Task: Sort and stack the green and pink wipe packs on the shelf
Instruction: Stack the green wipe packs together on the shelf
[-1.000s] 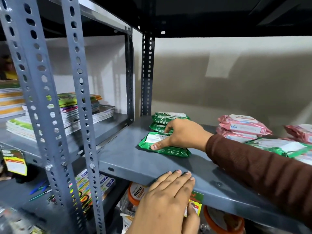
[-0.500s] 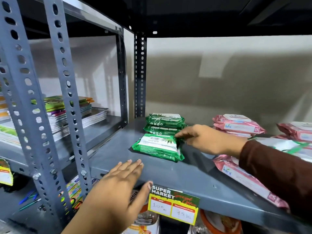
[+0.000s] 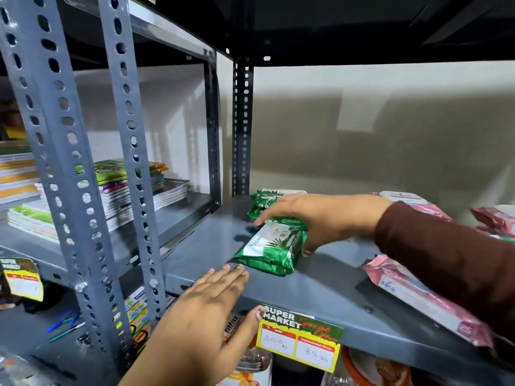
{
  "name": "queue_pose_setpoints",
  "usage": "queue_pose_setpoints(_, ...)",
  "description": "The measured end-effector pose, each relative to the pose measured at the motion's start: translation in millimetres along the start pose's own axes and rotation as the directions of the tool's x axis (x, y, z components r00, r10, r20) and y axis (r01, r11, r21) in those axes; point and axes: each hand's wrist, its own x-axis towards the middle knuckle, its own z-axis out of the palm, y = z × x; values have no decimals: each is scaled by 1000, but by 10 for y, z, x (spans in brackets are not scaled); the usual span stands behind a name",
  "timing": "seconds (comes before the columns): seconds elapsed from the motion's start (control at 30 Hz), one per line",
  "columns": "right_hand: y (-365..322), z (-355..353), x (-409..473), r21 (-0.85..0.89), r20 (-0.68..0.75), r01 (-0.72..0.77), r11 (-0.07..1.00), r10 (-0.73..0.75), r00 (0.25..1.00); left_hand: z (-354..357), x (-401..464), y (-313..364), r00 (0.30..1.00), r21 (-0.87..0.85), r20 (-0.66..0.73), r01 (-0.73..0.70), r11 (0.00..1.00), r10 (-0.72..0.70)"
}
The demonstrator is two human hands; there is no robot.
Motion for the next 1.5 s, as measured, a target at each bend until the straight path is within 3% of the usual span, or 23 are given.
queue_pose_setpoints(0.13, 158, 79, 312, 117, 183, 15, 993, -36, 982, 8, -26, -7, 999, -1, 34, 2, 1000, -2)
queue_pose_setpoints(0.5, 84, 141, 248, 150, -37, -250, 957, 258, 965, 32, -48, -1, 999, 19, 19, 37, 999, -37)
queue_pose_setpoints(0.7, 122, 184, 306, 148, -63, -288, 946, 300, 952, 26, -42, 7, 999, -8, 15, 35, 999, -35)
queue_pose_setpoints(1.03, 89, 152, 118, 150, 29, -293, 944, 292, 956, 5, 29, 33, 1000, -6, 3, 18, 1000, -18)
queue_pose_setpoints(1.13, 260, -7, -296, 285, -86, -251, 925, 286, 954, 0, 129, 215, 996, -6, 50, -71, 997, 71)
queue_pose_setpoints(1.2, 519, -138, -713, 308, -110, -297, 904, 344, 932, 75, 179, 440, 987, -74, 71, -137, 988, 142)
queue_pose_setpoints(1.33, 1120, -314, -1506, 252, 151, -552, 795, 531, 834, 322, 273, 800, 958, -158, 77, -263, 952, 277)
queue_pose_setpoints(1.5, 1594, -240, -1909, 325, 160, -664, 673, 653, 740, 374, 366, 995, 945, -176, 144, -269, 947, 295)
